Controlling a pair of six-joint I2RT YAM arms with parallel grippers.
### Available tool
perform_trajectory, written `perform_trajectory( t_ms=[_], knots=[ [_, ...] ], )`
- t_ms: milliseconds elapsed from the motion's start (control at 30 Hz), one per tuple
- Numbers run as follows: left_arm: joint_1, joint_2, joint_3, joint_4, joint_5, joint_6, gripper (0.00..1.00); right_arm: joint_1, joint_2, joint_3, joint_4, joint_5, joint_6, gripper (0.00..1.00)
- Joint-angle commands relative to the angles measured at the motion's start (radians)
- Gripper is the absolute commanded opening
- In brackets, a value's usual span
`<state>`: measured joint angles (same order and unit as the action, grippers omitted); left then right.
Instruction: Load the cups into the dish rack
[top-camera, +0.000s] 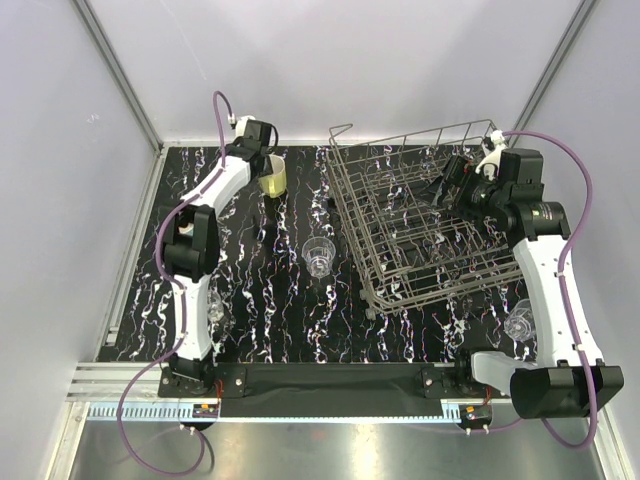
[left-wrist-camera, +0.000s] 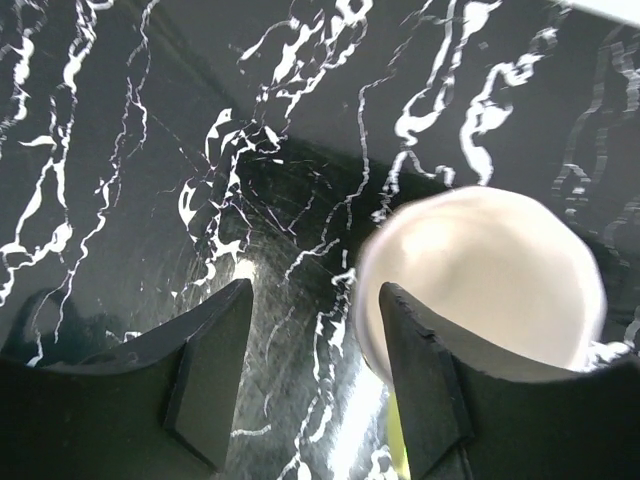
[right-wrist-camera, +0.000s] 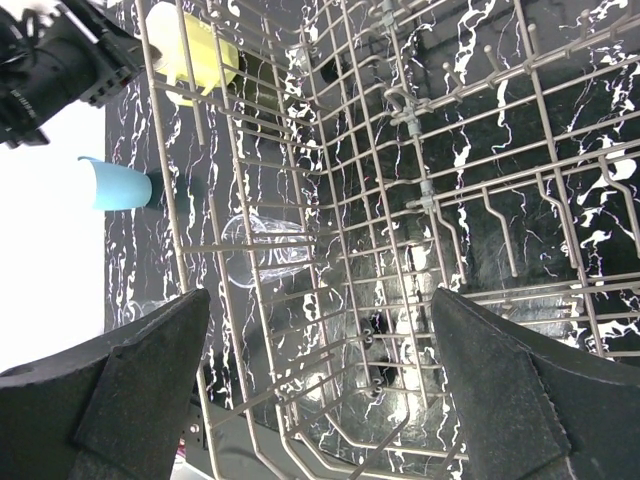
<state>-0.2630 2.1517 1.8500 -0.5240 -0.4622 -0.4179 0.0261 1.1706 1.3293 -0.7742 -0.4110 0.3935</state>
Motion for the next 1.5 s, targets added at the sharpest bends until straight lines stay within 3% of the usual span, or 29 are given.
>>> perform_trajectory(
  t_ms=[0,100,400,567,700,867,967,1033,1167,1200,1467],
  knots=[
    [0.013,0.023,0.063,0.05,0.025,-0.005,0.58,0.008,0.011,0.031,0.039,-0.043,-0.001,1.0],
    [0.024,0.049,0.08,0.058,0.075,-0.001,0.49,0.008,0.023,0.034,0.039,-0.049,-0.001,1.0],
    [0.041,0.074,0.143,0.021,0.166,0.008,0.0,0.008,0.031,0.044,0.03,-0.035,0.002,1.0],
    [0.042,-0.01,0.14,-0.013,0.24,-0.015,0.0,0.026,-0.006,-0.021,0.108,-0.118,-0.018,1.0],
    [0.041,-0.189,0.097,-0.065,0.266,-0.059,0.0,0.055,-0.029,-0.025,0.124,-0.17,0.011,1.0],
    [0.041,-0.47,-0.124,-0.008,0.355,-0.1,0.0,0.164,-0.028,0.021,0.154,-0.199,0.092,1.0],
    [0.041,-0.646,-0.241,0.027,0.456,-0.146,0.0,0.266,-0.017,0.007,0.247,-0.238,0.177,1.0],
    [0.041,-0.773,-0.32,0.058,0.601,-0.197,0.0,0.323,-0.006,-0.021,0.32,-0.259,0.218,1.0],
    [0.039,-0.997,-0.533,0.227,0.812,-0.449,0.0,0.495,-0.014,-0.05,0.493,-0.214,0.258,1.0],
    [0.039,-1.041,-0.581,0.334,0.856,-0.497,0.0,0.555,-0.015,-0.056,0.515,-0.203,0.258,1.0],
    [0.012,-1.329,-0.94,0.688,0.907,-0.888,0.0,0.788,-0.002,-0.053,0.619,-0.115,0.179,1.0]
  ],
)
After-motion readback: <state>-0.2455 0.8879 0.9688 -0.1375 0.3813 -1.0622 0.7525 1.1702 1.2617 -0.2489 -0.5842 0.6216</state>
